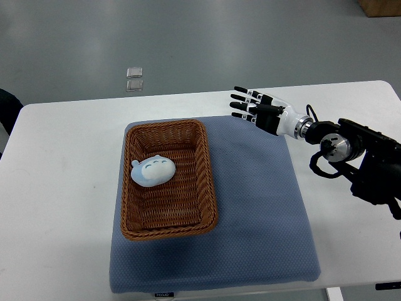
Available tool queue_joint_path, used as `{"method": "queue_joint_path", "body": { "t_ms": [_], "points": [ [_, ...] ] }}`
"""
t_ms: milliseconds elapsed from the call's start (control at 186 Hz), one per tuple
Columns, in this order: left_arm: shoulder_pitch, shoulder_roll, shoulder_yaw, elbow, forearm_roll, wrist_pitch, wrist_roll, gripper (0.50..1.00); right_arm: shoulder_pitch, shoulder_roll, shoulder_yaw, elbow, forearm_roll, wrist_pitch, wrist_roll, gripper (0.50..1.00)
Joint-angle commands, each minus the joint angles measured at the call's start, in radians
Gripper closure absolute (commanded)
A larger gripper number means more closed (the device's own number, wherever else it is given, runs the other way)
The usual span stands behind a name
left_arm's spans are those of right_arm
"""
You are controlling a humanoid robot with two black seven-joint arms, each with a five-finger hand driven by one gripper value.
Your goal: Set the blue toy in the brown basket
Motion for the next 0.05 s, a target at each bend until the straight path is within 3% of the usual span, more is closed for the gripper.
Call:
{"method": "queue_joint_path", "body": {
  "t_ms": [0,48],
  "points": [
    [0.000,0.000,0.000,0.000,0.000,0.000,0.001,0.500,-0.001,-0.001,0.001,0.001,0.000,0.000,0.000,0.583],
    [-0.001,0.000,0.000,0.000,0.000,0.000,0.000,0.500,-0.001,-0.001,0.001,0.000,0.000,0.000,0.000,0.583]
  ]
}}
